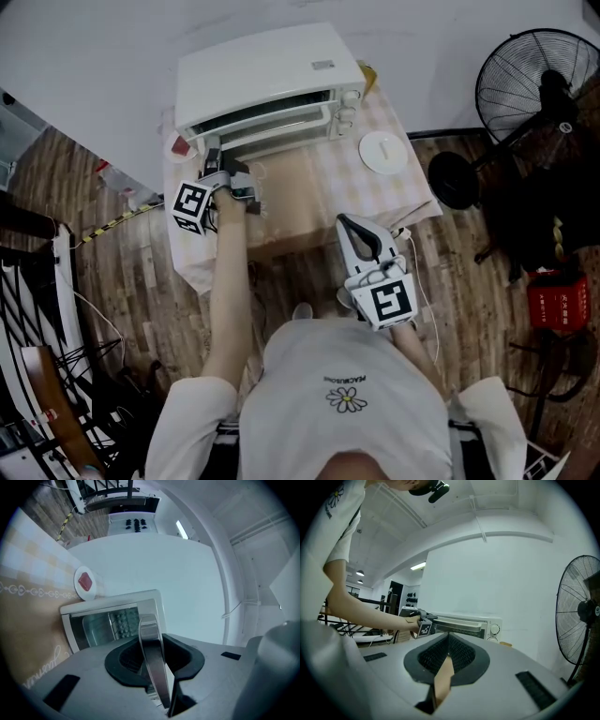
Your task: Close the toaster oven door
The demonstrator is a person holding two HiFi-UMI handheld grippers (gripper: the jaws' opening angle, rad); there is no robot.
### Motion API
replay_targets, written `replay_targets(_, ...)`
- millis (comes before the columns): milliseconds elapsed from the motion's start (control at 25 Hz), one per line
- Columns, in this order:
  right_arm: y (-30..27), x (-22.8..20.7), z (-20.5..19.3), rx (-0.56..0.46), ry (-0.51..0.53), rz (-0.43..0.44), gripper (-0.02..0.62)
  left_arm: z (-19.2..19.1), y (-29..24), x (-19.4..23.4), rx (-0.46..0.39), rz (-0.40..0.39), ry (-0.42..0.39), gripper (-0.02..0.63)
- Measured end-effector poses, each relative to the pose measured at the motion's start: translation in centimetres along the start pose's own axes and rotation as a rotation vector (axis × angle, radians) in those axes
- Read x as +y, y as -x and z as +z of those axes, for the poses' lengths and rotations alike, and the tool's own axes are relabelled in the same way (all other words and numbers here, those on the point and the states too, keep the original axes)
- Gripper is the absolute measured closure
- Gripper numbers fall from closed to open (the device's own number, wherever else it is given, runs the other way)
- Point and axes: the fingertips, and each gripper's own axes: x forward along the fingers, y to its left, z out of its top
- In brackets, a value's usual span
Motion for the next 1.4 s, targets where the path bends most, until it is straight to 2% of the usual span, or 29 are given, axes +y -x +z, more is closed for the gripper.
replay_targets(840,0.2,-1.8,0.7,-0.016,-0.014,-0.062,0.584,0.9,-2.7,-0.3,-0.019,-0.003,0.044,0.506)
replay_targets(1160,0.1,-1.4,0.3,-0.025,0.003,-0.05,0.584,0.9,-2.6,0.0,-0.039,0.006,0.053,0.505)
replay_targets(1200,0.2,-1.3,0.2,-0.019,0.003,-0.048,0.584,0.9,-2.5,0.1,-0.042,-0.003,0.068,0.504)
replay_targets(1320,0.4,-1.5,0.2,-0.007,-0.008,-0.049,0.584,0.9,-2.1,0.1,-0.061,-0.046,0.187,0.465)
replay_targets(1400,0.4,-1.9,0.1,-0.004,-0.025,-0.05,0.584,0.9,-2.0,-0.1,-0.061,-0.063,0.198,0.431)
